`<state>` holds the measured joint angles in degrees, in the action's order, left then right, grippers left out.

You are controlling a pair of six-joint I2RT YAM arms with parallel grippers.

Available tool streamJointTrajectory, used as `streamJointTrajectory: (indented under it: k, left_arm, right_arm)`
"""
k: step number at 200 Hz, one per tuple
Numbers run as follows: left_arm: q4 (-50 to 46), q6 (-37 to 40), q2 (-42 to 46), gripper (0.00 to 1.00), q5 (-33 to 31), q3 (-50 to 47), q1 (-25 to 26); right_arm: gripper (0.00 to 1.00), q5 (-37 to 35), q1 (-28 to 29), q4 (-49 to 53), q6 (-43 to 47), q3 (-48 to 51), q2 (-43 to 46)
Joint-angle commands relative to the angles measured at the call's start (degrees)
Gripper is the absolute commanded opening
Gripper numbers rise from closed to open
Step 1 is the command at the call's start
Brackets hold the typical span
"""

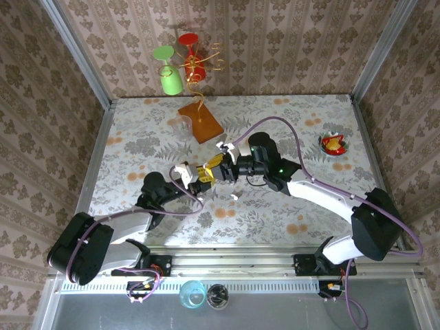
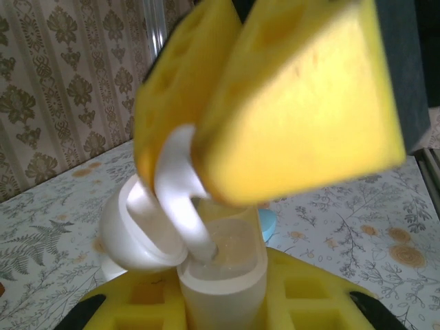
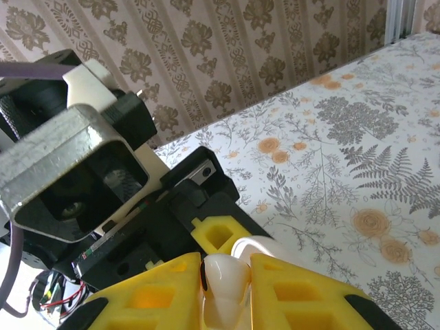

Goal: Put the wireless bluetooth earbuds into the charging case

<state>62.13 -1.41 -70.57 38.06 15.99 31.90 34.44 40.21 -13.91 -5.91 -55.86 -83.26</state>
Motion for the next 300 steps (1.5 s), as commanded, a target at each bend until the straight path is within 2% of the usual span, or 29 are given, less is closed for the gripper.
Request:
streamJointTrajectory:
  k: [1,82,129,148,178,235,273,300]
  left_arm:
    - [1.75,-1.64,0.62,0.00,-0.35,1.86,0.36]
    - [0.30,-3.35,2.14,0.00,-0.39,2.64,0.36]
    - [-0.90,-3.74,2.93,0.00,0.08,2.73,0.30]
    - [-1.63,-3.73,3.31,0.00,0.12,2.73,0.27]
    - [-2.04,-3.60,3.42,0.00,-0.18,2.56,0.27]
    - [-2.41,-3.44,3.15,0.00,-0.27,2.48,0.27]
    - [-2.17,-3.14,2.89,0.00,-0.64,2.20,0.27]
    - [-2.16,-3.09,2.89,0.00,-0.71,2.10,0.27]
  right_arm:
    - [0.23,1.67,0.40,-1.63,1.34,-0.72,-1.02]
    - [0.24,2.40,0.40,0.87,4.56,-1.05,-2.74]
    - [0.28,-0.92,0.30,3.01,6.22,-1.45,-2.43]
    - [0.33,-2.50,0.31,2.54,5.28,-1.47,-1.61]
    - [0.34,-4.93,0.14,2.22,4.02,-1.55,-0.15]
    - [0.51,-8.16,-0.13,1.12,2.14,-0.55,3.11]
    - [0.65,-9.08,-0.30,0.23,0.99,0.43,5.51]
    - [0.80,-11.32,-0.13,2.33,1.55,0.75,5.79]
